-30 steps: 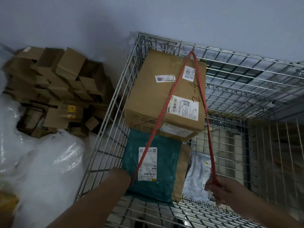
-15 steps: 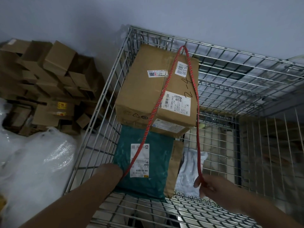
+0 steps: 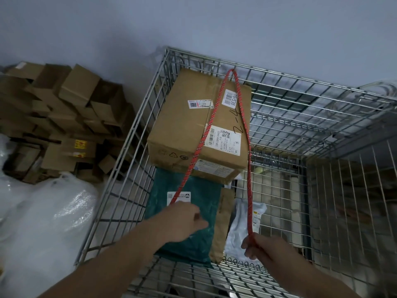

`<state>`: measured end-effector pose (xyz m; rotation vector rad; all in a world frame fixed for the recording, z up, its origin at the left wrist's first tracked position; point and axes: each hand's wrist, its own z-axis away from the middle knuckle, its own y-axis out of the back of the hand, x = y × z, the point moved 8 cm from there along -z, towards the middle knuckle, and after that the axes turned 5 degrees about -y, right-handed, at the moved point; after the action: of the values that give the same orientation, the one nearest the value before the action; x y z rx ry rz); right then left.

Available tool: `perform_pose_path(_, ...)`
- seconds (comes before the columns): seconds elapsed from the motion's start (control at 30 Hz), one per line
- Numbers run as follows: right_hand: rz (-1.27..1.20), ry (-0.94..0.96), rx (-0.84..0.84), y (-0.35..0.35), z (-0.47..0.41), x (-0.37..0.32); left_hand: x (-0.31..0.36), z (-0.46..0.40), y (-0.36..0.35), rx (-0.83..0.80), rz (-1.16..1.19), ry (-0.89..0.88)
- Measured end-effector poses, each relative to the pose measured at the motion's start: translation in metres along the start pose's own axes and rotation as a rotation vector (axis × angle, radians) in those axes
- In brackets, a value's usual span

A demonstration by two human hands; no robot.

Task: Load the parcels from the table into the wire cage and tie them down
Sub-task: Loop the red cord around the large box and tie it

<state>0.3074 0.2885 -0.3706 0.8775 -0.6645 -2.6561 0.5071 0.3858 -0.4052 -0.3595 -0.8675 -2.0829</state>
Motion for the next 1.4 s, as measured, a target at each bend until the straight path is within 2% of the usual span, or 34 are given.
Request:
perform_pose_path(0.1, 0.010, 0.086, 0.009, -0.003, 0.002, -0.007, 0.079, -0.010, -0.002, 0.083, 0.520, -0.199)
perform_pose_path(0.2, 0.135, 0.118, 0.000, -0.005, 0.003, -0.006, 0.119, -0.020, 0.000, 0.213, 0.868, -0.252)
perform_pose_path(0.3, 0.134, 0.148, 0.008, 0.001, 0.003, -0.003, 0.122, -0.018, 0.006, 0.328, 0.991, -0.263)
perform_pose_path(0.47, 0.195, 0.119, -0.096, -0.006, -0.003, 0.024, 0.097, -0.008, 0.008, 0.344, 1.103, -0.274)
perform_pose_path(0.6, 0.285, 0.015, -0.175, -0.021, -0.009, 0.056, 0.086, -0.005, -0.001, 0.189, 1.257, -0.260)
perform_pose_path(0.7, 0.109, 0.055, -0.070, -0.018, -0.016, 0.040, 0.085, -0.007, -0.008, 0.131, 1.270, -0.279)
perform_pose_path(0.8, -0.236, 0.193, -0.139, -0.021, -0.029, -0.005, 0.086, -0.009, -0.015, 0.109, 1.307, -0.298)
perform_pose_path(0.93, -0.006, 0.152, -0.181, -0.036, -0.045, -0.018, 0.082, -0.011, -0.020, 0.081, 1.313, -0.298)
perform_pose_path(1.07, 0.308, -0.048, -0.298, -0.046, -0.058, 0.031, 0.072, -0.014, -0.023, 0.053, 1.348, -0.303)
perform_pose_path(1.23, 0.267, -0.184, -0.189, -0.038, -0.073, 0.079, 0.051, -0.032, -0.027, 0.080, 1.072, -0.240)
perform_pose_path(1.4, 0.287, -0.194, -0.223, -0.054, -0.091, 0.098, 0.031, -0.054, -0.026, 0.156, 0.917, -0.207)
